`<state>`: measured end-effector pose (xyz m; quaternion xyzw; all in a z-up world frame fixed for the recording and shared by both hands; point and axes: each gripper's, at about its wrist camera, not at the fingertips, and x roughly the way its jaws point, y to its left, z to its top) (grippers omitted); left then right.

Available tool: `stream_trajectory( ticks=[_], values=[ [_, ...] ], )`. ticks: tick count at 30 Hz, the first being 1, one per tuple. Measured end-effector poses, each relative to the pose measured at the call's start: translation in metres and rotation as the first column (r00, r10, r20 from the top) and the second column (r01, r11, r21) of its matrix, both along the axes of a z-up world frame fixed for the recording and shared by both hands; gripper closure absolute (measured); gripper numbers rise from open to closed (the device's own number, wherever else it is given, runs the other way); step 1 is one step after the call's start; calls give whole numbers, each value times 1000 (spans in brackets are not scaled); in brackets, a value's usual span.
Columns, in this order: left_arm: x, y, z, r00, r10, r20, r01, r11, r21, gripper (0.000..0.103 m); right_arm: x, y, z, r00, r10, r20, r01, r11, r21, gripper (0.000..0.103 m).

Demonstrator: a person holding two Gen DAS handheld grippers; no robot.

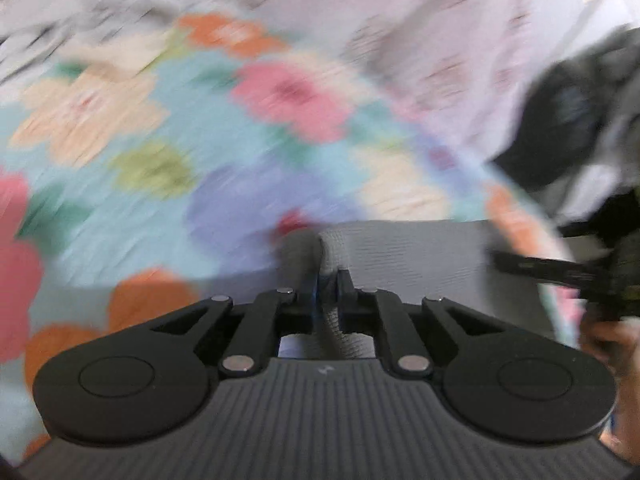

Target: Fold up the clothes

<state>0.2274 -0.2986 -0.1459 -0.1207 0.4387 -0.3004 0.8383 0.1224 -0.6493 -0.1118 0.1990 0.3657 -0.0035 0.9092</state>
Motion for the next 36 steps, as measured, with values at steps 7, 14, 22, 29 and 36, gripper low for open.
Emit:
stream_trajectory(
  ticks=[7,14,22,29,36],
  values=[
    [-21,14,30,996,74,58,-76,997,29,73,-11,6,31,995,-85,-61,70,976,-208,41],
    [-68,-1,32,996,-87,-4,87,996,9,49,-58,19,48,996,30,-79,-40,992,-117,41],
    [-82,-8,14,995,-86,-58,90,993,77,49,-43,0,10,971,-22,-238,18,1000,-19,90],
    [-79,16,13,996,-37,-77,41,998,51,39,-70,10,36,970,-141,-198,104,977,-187,45],
    [-72,31,-1,989,-38,-145,32,998,-46,32,-93,-25,22,966,-164,-200,197,968,154,37]
  ],
)
